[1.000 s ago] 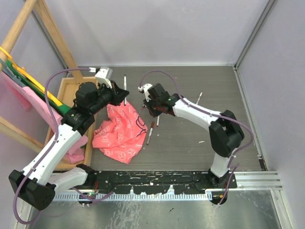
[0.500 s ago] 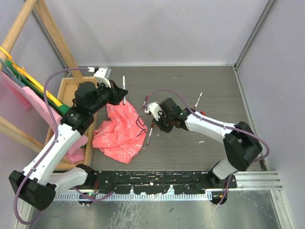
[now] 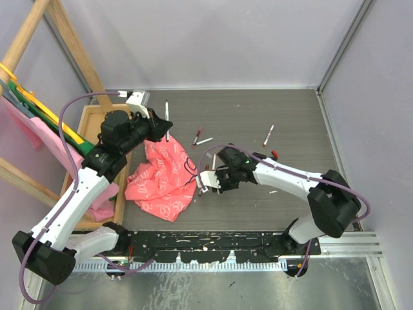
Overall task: Insert the pens into the pen caps
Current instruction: Move the pen cap to the center of the board.
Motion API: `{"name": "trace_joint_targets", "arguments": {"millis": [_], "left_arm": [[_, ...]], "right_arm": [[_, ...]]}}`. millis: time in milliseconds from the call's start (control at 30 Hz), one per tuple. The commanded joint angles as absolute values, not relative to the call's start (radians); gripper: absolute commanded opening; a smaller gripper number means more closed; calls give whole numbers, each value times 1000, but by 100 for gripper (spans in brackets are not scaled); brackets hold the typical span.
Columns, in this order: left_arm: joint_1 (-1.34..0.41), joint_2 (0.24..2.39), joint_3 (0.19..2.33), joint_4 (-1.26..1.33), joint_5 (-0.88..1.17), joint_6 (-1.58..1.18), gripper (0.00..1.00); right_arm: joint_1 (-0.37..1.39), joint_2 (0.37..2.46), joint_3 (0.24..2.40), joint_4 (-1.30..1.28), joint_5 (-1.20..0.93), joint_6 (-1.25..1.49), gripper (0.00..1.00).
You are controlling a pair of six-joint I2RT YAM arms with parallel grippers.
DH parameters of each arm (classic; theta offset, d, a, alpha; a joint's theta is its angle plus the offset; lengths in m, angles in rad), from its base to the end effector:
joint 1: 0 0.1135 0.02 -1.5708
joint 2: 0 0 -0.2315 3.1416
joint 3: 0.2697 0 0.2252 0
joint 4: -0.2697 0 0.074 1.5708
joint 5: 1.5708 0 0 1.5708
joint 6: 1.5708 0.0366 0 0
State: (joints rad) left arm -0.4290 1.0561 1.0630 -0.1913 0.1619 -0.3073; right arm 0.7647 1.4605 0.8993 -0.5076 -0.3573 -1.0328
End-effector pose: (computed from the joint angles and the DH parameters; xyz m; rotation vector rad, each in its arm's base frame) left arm 0.2076 -0.1014 0.3563 0.2303 1.7875 -0.6737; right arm 0.1804 0.1908 0.1839 -2.0894 1.5100 0.3726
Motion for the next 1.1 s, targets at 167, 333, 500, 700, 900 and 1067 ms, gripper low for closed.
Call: {"name": "trace_joint_targets", "arguments": {"millis": [167,333,500,700,900,1067], "left_arm": [[-420,1045,1067,-124,170,-318,0],[-420,1044,1067,-125,168,-318,0],[-416,1037,1068,-127,162,-318,0],[-414,1038,1069,-127,165,-319,0],[-409,1034,1069,-128,160,-319,0],[-408,1035,1069,-129,161,-321,0]], "right_arm": [[847,1575,1019,-684,-371,-1359,13],[871,1624,1039,-697,-384,-1393,17],[888,1676,1054,-714,-383,-1404,18],[896,1700,1067,-709,-388,-1399,22],[899,1712,1070,-715,-407,-1388,33],[899,1684,1076,-716,-431,-1378,42]]}}
